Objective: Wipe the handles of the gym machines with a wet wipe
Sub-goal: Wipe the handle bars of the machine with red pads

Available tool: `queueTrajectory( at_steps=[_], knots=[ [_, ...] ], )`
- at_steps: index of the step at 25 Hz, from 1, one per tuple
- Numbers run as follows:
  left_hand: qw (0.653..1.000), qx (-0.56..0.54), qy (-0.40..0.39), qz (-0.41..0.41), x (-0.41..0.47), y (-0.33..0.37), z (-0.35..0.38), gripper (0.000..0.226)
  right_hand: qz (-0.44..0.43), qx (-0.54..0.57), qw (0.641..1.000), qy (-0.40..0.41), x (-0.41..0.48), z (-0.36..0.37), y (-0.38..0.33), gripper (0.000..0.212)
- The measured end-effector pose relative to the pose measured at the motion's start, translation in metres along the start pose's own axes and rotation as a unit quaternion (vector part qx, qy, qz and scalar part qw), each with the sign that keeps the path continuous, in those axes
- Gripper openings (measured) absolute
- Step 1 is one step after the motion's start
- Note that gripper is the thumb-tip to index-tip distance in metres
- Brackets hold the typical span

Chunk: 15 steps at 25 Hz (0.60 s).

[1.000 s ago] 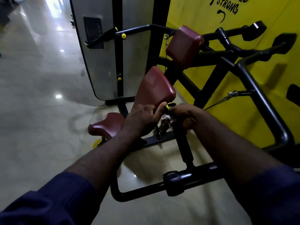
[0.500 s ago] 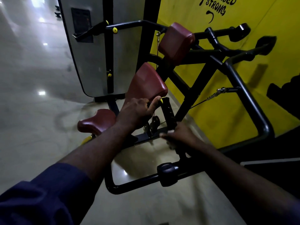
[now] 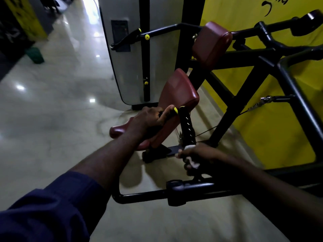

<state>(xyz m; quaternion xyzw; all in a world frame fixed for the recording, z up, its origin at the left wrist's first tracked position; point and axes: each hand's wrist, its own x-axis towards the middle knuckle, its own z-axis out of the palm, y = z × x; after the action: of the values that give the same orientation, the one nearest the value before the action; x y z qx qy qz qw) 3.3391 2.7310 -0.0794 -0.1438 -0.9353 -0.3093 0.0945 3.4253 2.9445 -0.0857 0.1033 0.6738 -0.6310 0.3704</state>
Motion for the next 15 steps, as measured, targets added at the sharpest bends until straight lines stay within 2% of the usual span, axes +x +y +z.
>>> queueTrajectory(
  at_steps=[1,3,5,6,7,8,9,10,12,14,15],
  knots=[
    [1.0,-0.006,0.0,-0.006,0.0,-0.001,0.0,0.084,-0.044,-0.091,0.992,0.076,-0.006,0.006,0.009,0.016],
    [1.0,-0.007,0.003,-0.022,-0.002,0.0,0.001,0.083,-0.139,-0.259,0.932,0.215,-0.015,0.014,0.018,0.05],
    [0.999,0.0,0.014,-0.028,-0.004,0.002,-0.001,0.081,-0.21,-0.38,0.87,0.235,-0.01,0.012,0.01,0.079],
    [1.0,-0.005,0.017,-0.021,-0.005,0.006,-0.003,0.077,-0.227,-0.383,0.864,0.233,0.0,0.008,-0.002,0.089],
    [1.0,-0.012,0.019,-0.013,-0.006,0.009,-0.005,0.074,-0.231,-0.343,0.88,0.235,0.016,0.003,-0.021,0.089],
    [1.0,-0.018,0.02,-0.008,-0.007,0.012,-0.005,0.071,-0.218,-0.24,0.92,0.22,0.033,-0.004,-0.042,0.078],
    [0.999,-0.02,0.023,-0.01,-0.008,0.013,-0.006,0.068,-0.189,-0.113,0.96,0.174,0.047,-0.011,-0.061,0.057],
    [0.999,-0.022,0.025,-0.014,-0.009,0.013,-0.006,0.066,-0.148,0.001,0.984,0.095,0.054,-0.013,-0.075,0.039],
    [0.999,-0.022,0.03,-0.012,-0.01,0.014,-0.006,0.065,-0.077,0.113,0.99,-0.035,0.051,-0.017,-0.078,0.031],
    [0.999,-0.018,0.032,-0.013,-0.01,0.015,-0.005,0.066,-0.029,0.124,0.986,-0.103,0.034,-0.021,-0.054,0.022],
    [0.999,-0.017,0.032,-0.013,-0.011,0.015,-0.004,0.066,-0.006,0.093,0.989,-0.114,0.025,-0.022,-0.038,0.018]
  ],
)
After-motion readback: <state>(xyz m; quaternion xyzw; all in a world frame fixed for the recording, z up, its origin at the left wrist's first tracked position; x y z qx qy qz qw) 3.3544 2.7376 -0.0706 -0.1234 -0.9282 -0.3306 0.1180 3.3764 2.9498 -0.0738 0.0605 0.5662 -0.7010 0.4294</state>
